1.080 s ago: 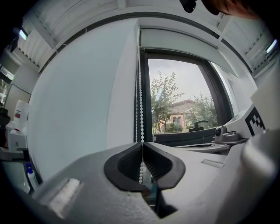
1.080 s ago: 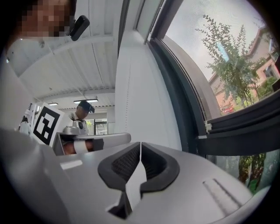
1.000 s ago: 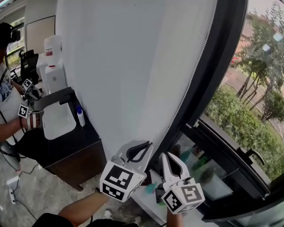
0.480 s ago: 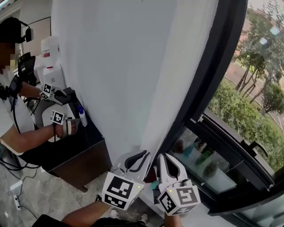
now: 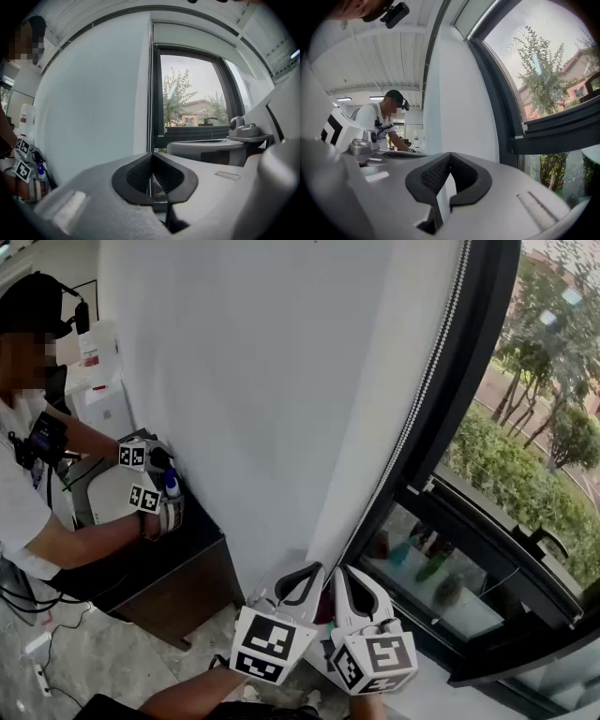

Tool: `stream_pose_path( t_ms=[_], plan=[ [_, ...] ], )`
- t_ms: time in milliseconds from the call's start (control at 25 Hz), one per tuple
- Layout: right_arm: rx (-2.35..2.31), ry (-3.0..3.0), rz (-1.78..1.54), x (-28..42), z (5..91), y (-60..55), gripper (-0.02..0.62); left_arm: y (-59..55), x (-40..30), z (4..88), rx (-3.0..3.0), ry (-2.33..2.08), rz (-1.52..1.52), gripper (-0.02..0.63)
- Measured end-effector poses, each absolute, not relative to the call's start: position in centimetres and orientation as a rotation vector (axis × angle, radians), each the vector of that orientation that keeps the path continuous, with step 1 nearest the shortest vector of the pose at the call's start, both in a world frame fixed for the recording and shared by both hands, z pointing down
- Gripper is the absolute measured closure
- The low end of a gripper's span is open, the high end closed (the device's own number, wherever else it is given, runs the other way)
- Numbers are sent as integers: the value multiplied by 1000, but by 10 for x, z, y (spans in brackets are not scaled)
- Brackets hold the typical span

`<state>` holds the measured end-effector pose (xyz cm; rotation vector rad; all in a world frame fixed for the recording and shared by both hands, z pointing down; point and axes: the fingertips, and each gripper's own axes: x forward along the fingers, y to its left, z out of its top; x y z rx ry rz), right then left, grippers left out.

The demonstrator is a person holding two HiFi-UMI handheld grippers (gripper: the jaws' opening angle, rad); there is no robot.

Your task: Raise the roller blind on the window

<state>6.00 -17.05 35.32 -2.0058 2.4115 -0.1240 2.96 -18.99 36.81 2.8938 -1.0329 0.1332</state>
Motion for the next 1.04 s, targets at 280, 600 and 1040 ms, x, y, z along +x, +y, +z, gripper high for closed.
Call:
stream_pose_path(
  t_ms=[280, 600, 1040],
  plan=[
    [-2046, 2383, -122, 56, 357, -173, 589, -191, 26, 370, 2908, -1007, 158, 603],
    [-2070, 2369, -120, 54, 358, -175, 589, -196, 24, 372, 2916, -990, 176, 603],
    [-2083, 2367, -98, 51, 354, -179, 589, -200, 24, 367, 2926, -984, 170, 603]
  ],
)
